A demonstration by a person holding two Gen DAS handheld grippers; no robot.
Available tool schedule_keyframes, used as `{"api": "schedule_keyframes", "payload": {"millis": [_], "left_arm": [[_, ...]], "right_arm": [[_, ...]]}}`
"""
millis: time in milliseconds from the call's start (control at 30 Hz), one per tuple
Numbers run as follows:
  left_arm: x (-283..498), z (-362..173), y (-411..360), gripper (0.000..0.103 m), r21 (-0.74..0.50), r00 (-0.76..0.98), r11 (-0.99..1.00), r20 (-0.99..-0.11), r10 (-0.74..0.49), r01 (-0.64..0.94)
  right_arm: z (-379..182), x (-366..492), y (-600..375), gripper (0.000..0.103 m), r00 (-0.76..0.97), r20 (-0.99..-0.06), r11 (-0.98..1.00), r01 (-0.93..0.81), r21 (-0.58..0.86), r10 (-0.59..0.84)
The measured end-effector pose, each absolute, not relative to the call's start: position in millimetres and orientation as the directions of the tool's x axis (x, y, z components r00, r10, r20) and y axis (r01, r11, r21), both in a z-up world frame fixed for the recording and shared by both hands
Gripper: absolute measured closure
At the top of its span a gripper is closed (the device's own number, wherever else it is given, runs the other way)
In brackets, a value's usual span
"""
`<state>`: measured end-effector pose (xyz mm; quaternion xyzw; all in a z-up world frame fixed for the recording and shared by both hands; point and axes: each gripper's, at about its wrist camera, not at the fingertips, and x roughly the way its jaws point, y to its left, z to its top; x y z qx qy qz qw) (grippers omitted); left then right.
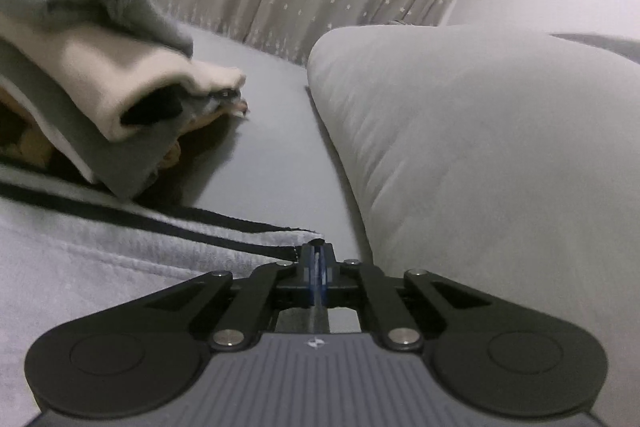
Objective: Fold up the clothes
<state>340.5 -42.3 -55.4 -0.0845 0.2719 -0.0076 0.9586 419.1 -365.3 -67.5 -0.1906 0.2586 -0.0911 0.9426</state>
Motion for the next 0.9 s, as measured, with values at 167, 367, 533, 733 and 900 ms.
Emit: {"api": "schedule_keyframes", "payload": {"millis": [167, 367, 533, 733, 900], "left_arm": [[346, -68, -48, 0.014, -0.129, 0.832, 0.992, -0.552, -0.061, -0.013], [344, -65, -43, 0.014, -0.166, 0.832, 0.986, -0.548, -0.088, -0.006], [339, -60, -48, 0.014, -0.154, 0.826, 0.988, -0.552, -0.111, 0.03], [311, -37, -74, 0.016, -0.116, 0.824, 0.978, -0.527, -0.21, 0.175], [267, -28, -115, 0.02, -0.018, 0.777, 0.9, -0.498, -0.386, 0.435]], "right_arm": [[-84, 429, -362, 0.1, 0.818, -0.477, 0.89, 0.089, -0.447, -0.321], [-55, 397, -364, 0.064, 0.822, -0.48, 0.916, 0.119, -0.384, -0.308], [-39, 333, -351, 0.061, 0.807, -0.526, 0.948, 0.124, -0.293, -0.268], [-51, 284, -337, 0.06, 0.747, -0.627, 0.975, 0.159, -0.154, -0.221], [-67, 255, -340, 0.059, 0.741, -0.646, 0.97, 0.243, 0.002, -0.184]]}}
